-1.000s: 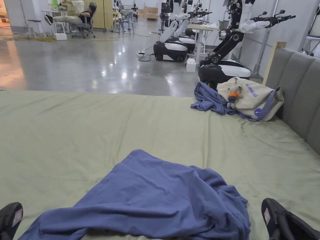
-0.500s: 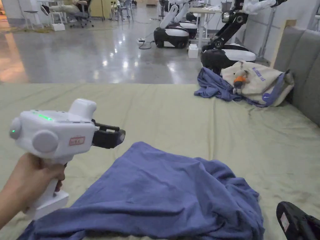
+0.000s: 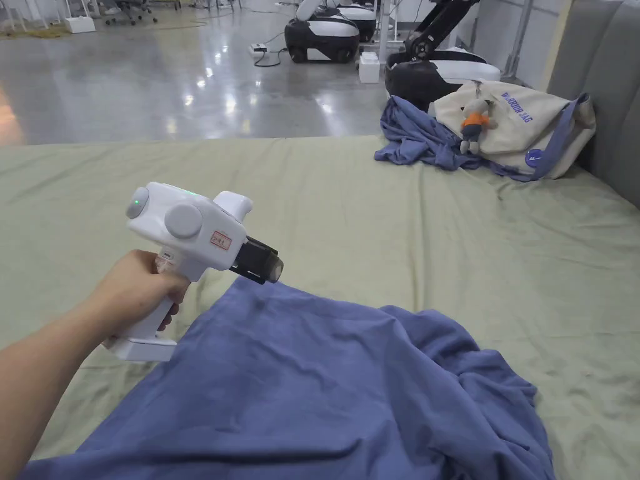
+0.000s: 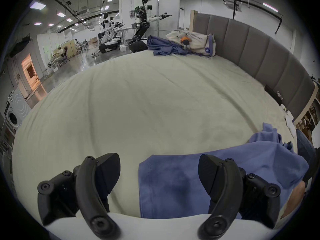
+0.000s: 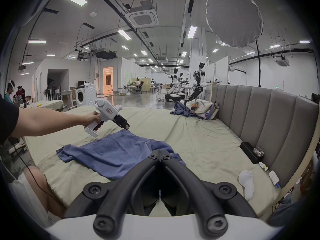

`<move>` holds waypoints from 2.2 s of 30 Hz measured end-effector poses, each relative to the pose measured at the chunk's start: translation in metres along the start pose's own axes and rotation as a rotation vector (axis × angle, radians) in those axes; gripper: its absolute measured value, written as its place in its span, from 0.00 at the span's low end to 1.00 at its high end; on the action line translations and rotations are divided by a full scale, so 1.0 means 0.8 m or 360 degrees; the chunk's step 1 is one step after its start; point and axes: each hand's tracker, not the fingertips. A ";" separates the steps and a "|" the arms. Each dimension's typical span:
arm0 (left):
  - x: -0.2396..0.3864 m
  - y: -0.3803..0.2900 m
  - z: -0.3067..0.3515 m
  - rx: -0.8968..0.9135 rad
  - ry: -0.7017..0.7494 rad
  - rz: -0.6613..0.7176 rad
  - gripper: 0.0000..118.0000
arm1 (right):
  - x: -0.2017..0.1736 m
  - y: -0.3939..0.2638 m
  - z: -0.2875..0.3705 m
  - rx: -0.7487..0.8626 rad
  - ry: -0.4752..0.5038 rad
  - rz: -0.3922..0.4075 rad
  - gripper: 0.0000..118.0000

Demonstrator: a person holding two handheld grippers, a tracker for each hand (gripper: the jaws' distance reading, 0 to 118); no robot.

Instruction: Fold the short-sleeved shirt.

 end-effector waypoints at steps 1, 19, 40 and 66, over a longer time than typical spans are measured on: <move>0.000 -0.002 -0.002 -0.0001 -0.0011 0.0012 0.86 | 0.000 0.001 0.001 0.0000 -0.0003 0.0002 0.01; 0.029 -0.025 0.014 -0.0016 0.0002 -0.0151 0.04 | -0.001 -0.004 -0.001 0.0006 -0.0038 0.0015 0.01; -0.006 -0.041 0.146 0.0268 0.0057 0.0061 0.04 | 0.118 0.011 -0.283 -0.1025 0.0345 -0.0544 0.96; -0.021 -0.048 0.222 0.0520 -0.0016 0.0248 0.04 | 0.118 0.047 -0.252 -0.0706 0.0534 -0.0768 0.05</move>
